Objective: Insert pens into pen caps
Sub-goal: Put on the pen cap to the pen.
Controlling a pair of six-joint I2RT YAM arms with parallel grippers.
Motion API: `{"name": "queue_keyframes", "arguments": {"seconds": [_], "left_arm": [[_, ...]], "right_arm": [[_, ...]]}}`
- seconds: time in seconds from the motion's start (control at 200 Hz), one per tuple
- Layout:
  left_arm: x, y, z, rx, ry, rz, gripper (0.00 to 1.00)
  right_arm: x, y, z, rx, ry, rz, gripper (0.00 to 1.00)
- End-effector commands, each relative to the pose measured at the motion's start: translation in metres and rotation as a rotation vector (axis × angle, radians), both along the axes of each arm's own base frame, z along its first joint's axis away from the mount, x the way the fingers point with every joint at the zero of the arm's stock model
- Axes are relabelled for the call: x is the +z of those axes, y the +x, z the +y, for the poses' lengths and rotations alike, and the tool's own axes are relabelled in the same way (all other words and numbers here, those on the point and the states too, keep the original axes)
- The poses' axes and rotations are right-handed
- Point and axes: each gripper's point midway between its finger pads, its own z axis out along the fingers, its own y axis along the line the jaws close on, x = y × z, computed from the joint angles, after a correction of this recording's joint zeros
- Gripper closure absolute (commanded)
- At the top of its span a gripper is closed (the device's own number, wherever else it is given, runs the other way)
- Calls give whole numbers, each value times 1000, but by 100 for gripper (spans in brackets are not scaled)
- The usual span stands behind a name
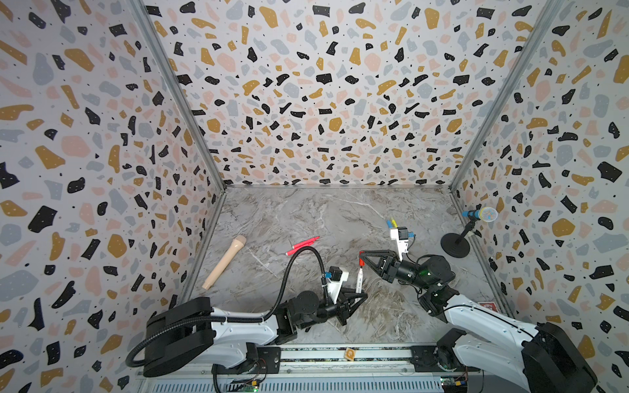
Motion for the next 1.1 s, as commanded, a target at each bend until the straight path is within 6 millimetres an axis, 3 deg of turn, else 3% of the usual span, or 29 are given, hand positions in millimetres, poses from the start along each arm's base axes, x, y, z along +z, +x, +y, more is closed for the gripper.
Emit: {"name": "queue_keyframes", "arguments": {"seconds": [0.0,0.43,0.576,0.851,1.096], "left_arm": [[34,3,-1,15,-95,-48,100],[34,3,0,22,-103,-44,100],[42,4,3,31,-130,-49,100],[86,1,5,21,-223,-103,100],[124,5,20,19,-299,-150,100]], "right_arm": [[8,-10,-2,17,40,-21,96],[5,-23,-4,36,63,-18,96],[-3,-28,-2,42,47,-21,96],[-27,-47,1,79,-10,-39,96],[-53,-64,8,145,-114,-32,96]]}}
